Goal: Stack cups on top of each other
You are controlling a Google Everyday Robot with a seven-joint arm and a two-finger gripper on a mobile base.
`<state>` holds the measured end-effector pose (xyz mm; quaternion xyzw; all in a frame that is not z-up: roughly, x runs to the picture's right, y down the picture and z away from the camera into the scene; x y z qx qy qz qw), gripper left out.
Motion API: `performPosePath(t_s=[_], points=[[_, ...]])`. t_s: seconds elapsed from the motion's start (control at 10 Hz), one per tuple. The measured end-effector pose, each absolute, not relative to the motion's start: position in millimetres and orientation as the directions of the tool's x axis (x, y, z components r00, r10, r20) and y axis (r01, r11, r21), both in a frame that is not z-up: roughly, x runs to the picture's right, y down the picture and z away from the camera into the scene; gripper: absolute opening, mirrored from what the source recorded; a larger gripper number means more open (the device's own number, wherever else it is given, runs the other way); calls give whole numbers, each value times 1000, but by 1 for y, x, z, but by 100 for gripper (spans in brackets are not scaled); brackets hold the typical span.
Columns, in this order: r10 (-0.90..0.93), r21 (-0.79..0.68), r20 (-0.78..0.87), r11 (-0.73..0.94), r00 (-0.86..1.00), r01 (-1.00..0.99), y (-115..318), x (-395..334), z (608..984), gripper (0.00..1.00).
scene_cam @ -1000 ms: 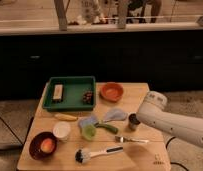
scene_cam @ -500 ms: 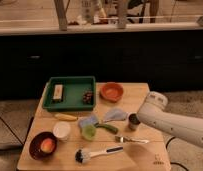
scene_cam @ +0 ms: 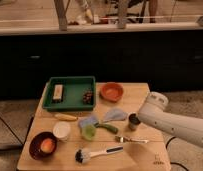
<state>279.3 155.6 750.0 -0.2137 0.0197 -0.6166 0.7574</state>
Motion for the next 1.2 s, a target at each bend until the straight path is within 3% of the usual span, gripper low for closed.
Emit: performPosePath(t_s=[1.2], points=[[-881,-210,445,71,160,975,146,213,736,80]])
